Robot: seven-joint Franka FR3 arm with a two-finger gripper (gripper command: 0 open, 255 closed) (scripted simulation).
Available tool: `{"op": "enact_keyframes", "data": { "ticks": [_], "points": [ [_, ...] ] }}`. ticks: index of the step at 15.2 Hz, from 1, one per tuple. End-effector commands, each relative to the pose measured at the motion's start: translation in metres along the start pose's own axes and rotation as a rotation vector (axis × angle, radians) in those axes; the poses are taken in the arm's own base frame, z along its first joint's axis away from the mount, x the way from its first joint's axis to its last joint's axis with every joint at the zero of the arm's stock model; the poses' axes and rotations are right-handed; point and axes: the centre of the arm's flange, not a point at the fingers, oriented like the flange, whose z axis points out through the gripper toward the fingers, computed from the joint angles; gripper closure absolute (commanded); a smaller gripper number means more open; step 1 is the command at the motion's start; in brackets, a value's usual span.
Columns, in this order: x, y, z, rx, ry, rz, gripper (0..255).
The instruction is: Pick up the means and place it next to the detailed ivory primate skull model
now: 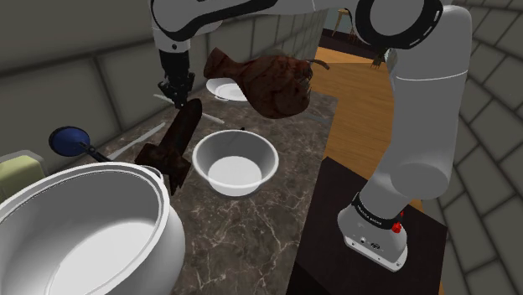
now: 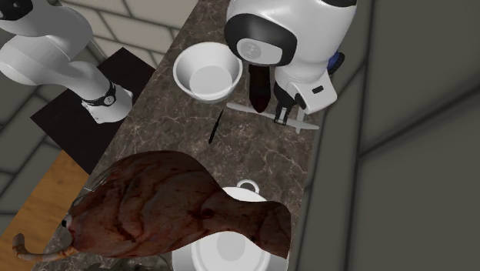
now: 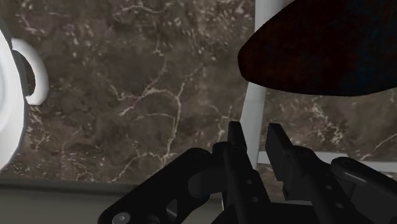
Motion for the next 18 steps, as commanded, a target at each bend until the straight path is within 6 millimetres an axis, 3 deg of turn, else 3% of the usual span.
{"op": "enact_keyframes", "data": {
  "ticks": [1, 18],
  "points": [
    [0.000, -0.001, -0.011, 0.000, 0.000, 0.000, 255],
    [-0.001, -0.002, -0.101, 0.000, 0.000, 0.000, 255]
  ]
}}
